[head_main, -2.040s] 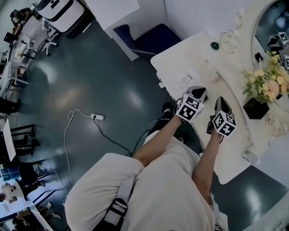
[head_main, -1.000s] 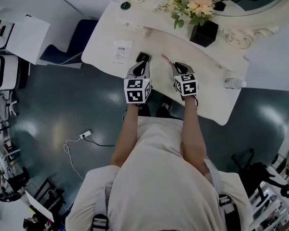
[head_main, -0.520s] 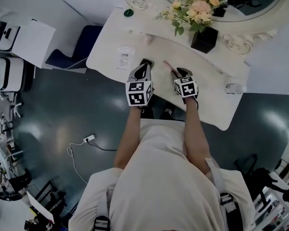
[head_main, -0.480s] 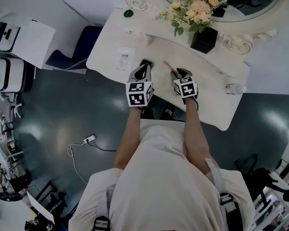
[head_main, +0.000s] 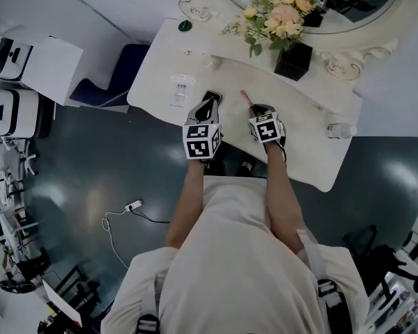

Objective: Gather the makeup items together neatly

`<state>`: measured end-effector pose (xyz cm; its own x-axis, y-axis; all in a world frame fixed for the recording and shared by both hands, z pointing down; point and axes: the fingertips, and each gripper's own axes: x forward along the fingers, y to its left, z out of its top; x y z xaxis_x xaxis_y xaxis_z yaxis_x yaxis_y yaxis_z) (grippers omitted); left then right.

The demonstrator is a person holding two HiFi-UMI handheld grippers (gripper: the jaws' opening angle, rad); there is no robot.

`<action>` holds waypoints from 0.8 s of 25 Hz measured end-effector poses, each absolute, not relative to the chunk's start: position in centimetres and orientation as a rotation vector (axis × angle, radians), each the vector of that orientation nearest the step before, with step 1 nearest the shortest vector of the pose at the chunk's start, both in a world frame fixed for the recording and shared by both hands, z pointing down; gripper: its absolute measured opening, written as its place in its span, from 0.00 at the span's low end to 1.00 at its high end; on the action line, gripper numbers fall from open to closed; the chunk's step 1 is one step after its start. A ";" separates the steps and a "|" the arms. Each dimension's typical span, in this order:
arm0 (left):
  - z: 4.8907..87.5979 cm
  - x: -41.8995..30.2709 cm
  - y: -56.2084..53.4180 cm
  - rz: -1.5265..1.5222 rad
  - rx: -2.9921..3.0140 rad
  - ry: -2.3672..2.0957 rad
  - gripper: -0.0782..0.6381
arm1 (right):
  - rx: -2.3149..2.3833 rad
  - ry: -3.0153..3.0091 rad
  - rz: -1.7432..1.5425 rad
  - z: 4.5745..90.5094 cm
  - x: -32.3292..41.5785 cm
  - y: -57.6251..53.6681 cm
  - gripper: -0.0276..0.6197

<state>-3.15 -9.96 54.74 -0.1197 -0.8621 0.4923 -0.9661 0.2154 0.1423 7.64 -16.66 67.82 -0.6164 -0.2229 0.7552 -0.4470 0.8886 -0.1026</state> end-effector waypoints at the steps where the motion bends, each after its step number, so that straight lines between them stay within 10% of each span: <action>1: 54.7 -3.1 -9.9 0.291 1.686 -2.023 0.13 | 0.483 -2.248 0.355 68.0 7.8 -16.8 0.15; 20: 55.9 -0.3 -14.3 0.265 1.836 -1.839 0.13 | 0.779 -2.293 0.570 64.0 9.6 -17.9 0.15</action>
<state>-0.27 -14.29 55.94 0.0574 -0.8705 0.4887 -0.9731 0.0606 0.2223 9.63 -17.89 63.95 -0.6177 -0.3785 0.6893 -0.6571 0.7300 -0.1880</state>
